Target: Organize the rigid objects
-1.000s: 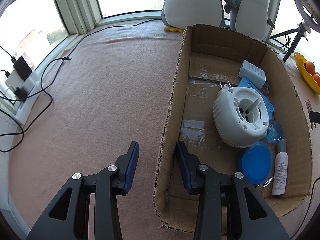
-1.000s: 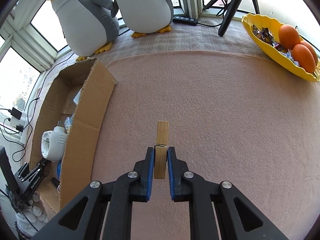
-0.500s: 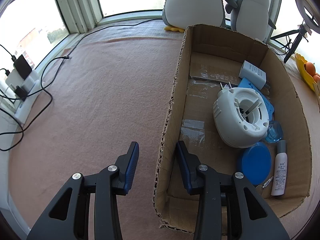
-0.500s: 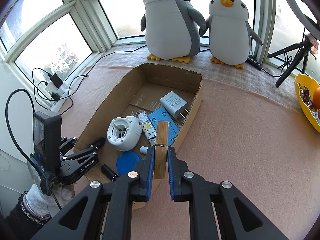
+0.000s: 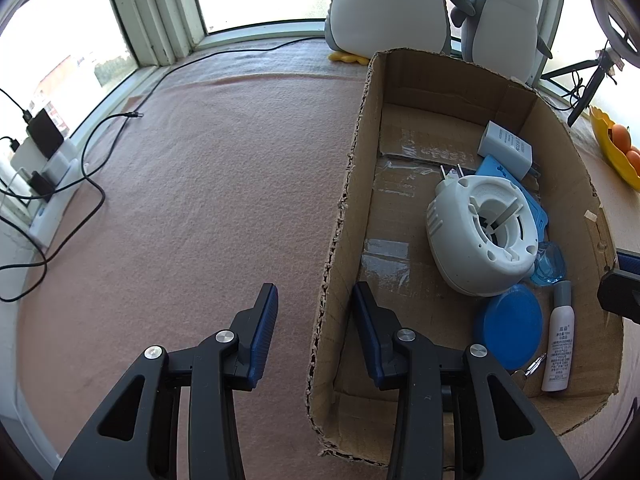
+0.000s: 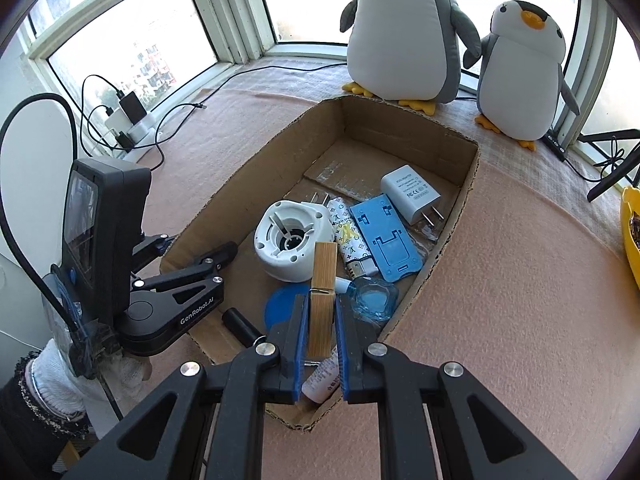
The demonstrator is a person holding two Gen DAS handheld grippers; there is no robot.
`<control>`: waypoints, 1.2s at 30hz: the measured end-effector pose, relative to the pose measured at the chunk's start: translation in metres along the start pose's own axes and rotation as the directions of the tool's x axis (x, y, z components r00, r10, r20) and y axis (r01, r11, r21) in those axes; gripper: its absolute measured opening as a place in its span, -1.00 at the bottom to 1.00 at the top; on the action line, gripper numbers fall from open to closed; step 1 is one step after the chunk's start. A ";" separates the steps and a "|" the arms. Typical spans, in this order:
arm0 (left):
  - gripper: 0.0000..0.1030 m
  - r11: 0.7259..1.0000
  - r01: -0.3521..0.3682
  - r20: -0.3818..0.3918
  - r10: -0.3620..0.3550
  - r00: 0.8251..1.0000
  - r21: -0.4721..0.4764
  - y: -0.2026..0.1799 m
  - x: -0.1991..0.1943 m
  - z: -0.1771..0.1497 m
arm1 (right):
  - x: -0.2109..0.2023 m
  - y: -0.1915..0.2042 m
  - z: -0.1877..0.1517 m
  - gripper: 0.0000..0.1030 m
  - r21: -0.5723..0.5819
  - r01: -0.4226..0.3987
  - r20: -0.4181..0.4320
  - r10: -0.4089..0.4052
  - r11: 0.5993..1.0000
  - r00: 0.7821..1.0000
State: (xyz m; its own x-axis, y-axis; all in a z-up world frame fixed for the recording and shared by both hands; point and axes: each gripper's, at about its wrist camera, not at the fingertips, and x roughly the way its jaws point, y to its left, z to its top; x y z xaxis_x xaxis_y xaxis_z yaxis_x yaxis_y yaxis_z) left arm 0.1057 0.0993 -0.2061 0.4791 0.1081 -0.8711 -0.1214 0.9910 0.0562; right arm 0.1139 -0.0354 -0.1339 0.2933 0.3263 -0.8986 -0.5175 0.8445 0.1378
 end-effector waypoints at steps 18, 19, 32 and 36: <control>-0.27 1.000 0.002 -0.006 -0.002 1.000 0.001 0.002 0.000 0.000 | -0.001 0.000 -0.007 -0.23 -0.012 0.045 0.006 -0.045 0.999 0.999; -0.27 1.000 0.000 -0.005 0.000 1.000 0.003 0.002 0.000 0.000 | -0.003 -0.001 -0.008 -0.21 -0.008 0.045 0.010 -0.045 0.999 0.999; 0.11 0.999 -0.037 0.057 0.038 0.998 -0.005 0.010 -0.025 0.003 | -0.032 -0.019 -0.019 0.04 0.075 0.063 0.077 -0.069 0.995 0.995; 0.13 0.999 -0.041 0.089 0.041 0.995 -0.001 0.010 -0.049 0.003 | -0.049 -0.023 -0.024 0.07 0.099 0.077 0.115 -0.089 0.992 0.989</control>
State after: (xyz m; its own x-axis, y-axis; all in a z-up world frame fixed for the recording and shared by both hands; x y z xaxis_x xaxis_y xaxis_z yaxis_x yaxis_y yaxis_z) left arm 0.0832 0.1045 -0.1613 0.5495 0.1551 -0.8210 -0.1418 0.9857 0.0913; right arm 0.0925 -0.0809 -0.1032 0.4282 0.2967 -0.8536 -0.4111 0.9051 0.1084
